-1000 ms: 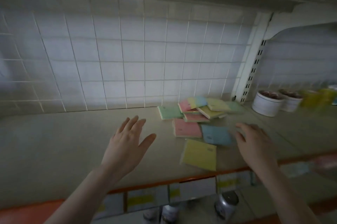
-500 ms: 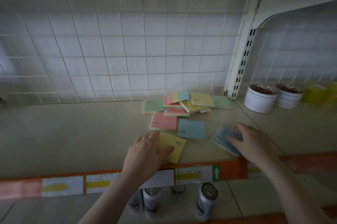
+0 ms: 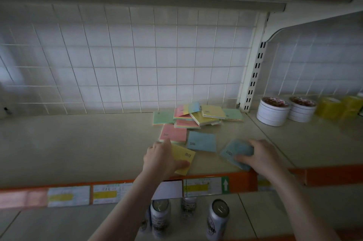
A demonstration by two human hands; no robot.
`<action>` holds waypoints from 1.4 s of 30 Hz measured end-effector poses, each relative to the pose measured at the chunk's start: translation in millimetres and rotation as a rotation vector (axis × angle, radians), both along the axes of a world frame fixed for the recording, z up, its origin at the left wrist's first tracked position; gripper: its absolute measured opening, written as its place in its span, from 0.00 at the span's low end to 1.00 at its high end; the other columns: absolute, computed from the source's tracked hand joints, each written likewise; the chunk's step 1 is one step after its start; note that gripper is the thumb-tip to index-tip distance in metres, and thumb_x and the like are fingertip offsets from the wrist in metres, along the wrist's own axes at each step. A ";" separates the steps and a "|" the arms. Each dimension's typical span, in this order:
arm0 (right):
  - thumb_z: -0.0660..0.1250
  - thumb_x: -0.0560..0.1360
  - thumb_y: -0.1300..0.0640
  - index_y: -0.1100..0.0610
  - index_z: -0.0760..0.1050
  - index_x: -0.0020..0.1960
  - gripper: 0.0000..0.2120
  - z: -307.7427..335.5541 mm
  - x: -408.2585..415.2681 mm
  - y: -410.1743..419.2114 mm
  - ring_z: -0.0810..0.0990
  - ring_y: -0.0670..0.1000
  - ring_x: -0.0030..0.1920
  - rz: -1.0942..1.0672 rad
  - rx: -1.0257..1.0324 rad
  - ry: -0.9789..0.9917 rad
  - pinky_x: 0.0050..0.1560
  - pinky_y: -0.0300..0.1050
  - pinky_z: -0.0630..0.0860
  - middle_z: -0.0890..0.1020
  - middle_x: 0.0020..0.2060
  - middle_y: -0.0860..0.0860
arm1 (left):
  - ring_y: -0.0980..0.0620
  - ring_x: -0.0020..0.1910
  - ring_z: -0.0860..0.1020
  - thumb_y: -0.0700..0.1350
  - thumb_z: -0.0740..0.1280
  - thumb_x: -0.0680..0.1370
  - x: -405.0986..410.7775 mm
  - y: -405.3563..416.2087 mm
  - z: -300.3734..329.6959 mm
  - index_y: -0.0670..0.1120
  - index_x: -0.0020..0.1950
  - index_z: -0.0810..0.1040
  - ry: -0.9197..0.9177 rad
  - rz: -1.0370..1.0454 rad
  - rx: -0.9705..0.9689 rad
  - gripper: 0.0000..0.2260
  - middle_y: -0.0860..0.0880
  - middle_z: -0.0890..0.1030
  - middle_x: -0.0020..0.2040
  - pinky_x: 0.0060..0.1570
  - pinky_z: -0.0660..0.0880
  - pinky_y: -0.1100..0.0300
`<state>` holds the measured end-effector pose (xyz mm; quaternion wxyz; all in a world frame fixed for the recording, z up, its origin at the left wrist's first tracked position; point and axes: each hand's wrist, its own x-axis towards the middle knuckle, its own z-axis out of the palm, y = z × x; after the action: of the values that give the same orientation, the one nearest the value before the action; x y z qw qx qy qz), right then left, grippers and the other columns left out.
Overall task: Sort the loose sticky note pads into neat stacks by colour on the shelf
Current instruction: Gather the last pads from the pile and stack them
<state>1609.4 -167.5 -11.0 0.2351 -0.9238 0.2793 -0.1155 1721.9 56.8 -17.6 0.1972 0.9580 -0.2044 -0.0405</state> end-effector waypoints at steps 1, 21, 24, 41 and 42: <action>0.76 0.64 0.46 0.54 0.78 0.54 0.22 0.6 0.0 0.3 0.76 0.54 0.48 -0.005 0.017 -0.017 0.47 0.49 0.75 0.77 0.47 0.53 | 0.44 0.57 0.75 0.61 0.74 0.67 3.7 -0.3 -0.9 0.45 0.65 0.68 0.031 0.007 -0.023 0.34 0.44 0.76 0.58 0.54 0.74 0.51; 0.77 0.64 0.64 0.48 0.76 0.56 0.24 8.4 -18.0 -4.3 0.78 0.41 0.43 0.150 0.247 -0.369 0.37 0.34 0.72 0.80 0.44 0.44 | 0.48 0.47 0.77 0.42 0.76 0.69 6.9 15.3 10.9 0.50 0.57 0.67 0.274 0.019 -0.594 0.23 0.47 0.76 0.50 0.39 0.77 0.60; 0.77 0.65 0.63 0.49 0.77 0.44 0.14 6.6 -19.4 -3.4 0.80 0.47 0.39 0.177 0.251 -0.372 0.37 0.43 0.74 0.82 0.37 0.46 | 0.49 0.46 0.77 0.41 0.76 0.69 3.9 15.9 6.7 0.51 0.56 0.68 0.272 0.036 -0.659 0.22 0.47 0.76 0.49 0.39 0.78 0.57; 0.71 0.71 0.63 0.50 0.74 0.41 0.10 11.1 10.1 16.4 0.72 0.41 0.24 0.191 0.445 -0.650 0.27 0.41 0.70 0.78 0.31 0.50 | 0.48 0.37 0.79 0.36 0.71 0.73 -11.3 52.9 21.1 0.51 0.58 0.68 0.194 0.174 -0.927 0.19 0.42 0.78 0.45 0.25 0.77 0.59; 0.71 0.71 0.64 0.51 0.74 0.41 0.10 12.3 14.5 22.5 0.72 0.42 0.23 0.204 0.465 -0.665 0.26 0.40 0.70 0.78 0.31 0.50 | 0.48 0.37 0.79 0.36 0.71 0.73 -10.9 60.0 23.6 0.51 0.58 0.69 0.162 0.191 -0.948 0.19 0.41 0.78 0.46 0.25 0.77 0.59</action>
<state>1623.9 -145.1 1.3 0.5252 -0.7813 0.1138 -0.3175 1711.1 116.8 6.0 0.6297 0.7709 -0.0956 0.0011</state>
